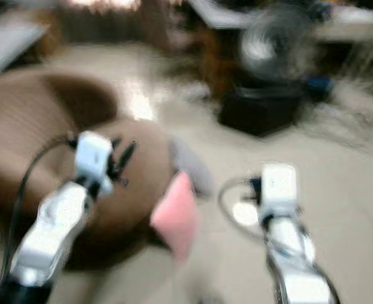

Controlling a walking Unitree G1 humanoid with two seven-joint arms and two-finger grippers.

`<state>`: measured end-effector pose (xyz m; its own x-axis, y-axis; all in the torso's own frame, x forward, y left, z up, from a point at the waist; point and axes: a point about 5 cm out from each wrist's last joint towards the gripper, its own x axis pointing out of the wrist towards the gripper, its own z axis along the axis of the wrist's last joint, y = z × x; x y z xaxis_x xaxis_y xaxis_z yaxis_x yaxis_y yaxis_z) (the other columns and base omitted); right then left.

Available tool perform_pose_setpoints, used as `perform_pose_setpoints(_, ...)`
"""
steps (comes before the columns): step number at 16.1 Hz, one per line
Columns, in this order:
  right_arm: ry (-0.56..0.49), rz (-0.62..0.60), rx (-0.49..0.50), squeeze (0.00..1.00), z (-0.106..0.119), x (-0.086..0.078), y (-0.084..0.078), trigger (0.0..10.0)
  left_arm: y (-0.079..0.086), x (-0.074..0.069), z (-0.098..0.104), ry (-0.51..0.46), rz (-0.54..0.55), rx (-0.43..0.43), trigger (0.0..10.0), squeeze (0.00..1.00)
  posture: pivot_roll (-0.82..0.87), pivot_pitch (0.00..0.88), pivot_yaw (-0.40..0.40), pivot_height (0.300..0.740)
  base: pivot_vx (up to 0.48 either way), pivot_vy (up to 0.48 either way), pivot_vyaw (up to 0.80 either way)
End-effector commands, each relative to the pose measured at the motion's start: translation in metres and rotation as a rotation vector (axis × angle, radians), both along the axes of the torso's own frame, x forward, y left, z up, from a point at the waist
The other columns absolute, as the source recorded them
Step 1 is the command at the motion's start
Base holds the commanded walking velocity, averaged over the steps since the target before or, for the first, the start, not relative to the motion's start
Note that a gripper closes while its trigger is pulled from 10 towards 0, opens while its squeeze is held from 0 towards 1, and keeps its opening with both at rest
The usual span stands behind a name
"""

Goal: Move the pillow to the sofa from floor

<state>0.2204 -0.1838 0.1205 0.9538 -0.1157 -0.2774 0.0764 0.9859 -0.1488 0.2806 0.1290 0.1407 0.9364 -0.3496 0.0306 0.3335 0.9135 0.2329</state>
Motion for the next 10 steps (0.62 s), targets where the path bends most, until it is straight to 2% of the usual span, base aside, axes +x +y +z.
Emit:
perform_pose_setpoints(1,-0.020,-0.024,-0.008,0.00,0.006,0.001,-0.004,10.0,-0.003,0.002,0.006,-0.034,0.000,0.010,10.0,0.00,-0.09,0.030,0.038,0.740,0.000,-0.480,-0.78)
perform_pose_setpoints(4,-0.027,-0.022,-0.021,0.00,0.006,0.001,-0.004,10.0,-0.001,0.002,0.006,-0.035,0.015,-0.024,10.0,0.00,-0.09,0.021,0.034,0.740,0.000,-0.480,-0.78)
perform_pose_setpoints(5,-0.026,0.001,-0.061,0.00,0.003,0.002,-0.004,10.0,0.003,0.003,0.005,-0.021,0.050,-0.073,10.0,0.00,-0.09,0.021,0.034,0.740,0.000,0.000,-0.78)
perform_pose_setpoints(6,-0.019,0.015,-0.079,0.00,0.001,0.003,-0.005,10.0,0.004,0.002,0.005,-0.027,0.048,-0.069,10.0,0.00,-0.08,0.018,0.025,0.740,0.000,0.000,-0.76)
perform_pose_setpoints(7,-0.008,0.062,-0.118,0.00,-0.003,0.003,-0.004,10.0,0.005,0.000,0.001,-0.024,0.046,-0.061,10.0,0.00,-0.08,0.017,0.025,0.740,0.000,0.000,0.00)
perform_pose_setpoints(9,-0.036,0.124,-0.206,0.00,-0.008,0.006,-0.004,10.0,0.019,-0.003,-0.008,-0.003,0.100,-0.084,10.0,0.00,-0.08,0.016,0.025,0.740,0.131,0.000,0.00)
perform_pose_setpoints(10,-0.038,0.137,-0.182,0.00,-0.009,0.006,-0.004,10.0,0.021,-0.005,-0.010,0.001,0.095,-0.088,10.0,0.00,-0.07,0.015,0.021,0.740,0.382,0.000,0.00)
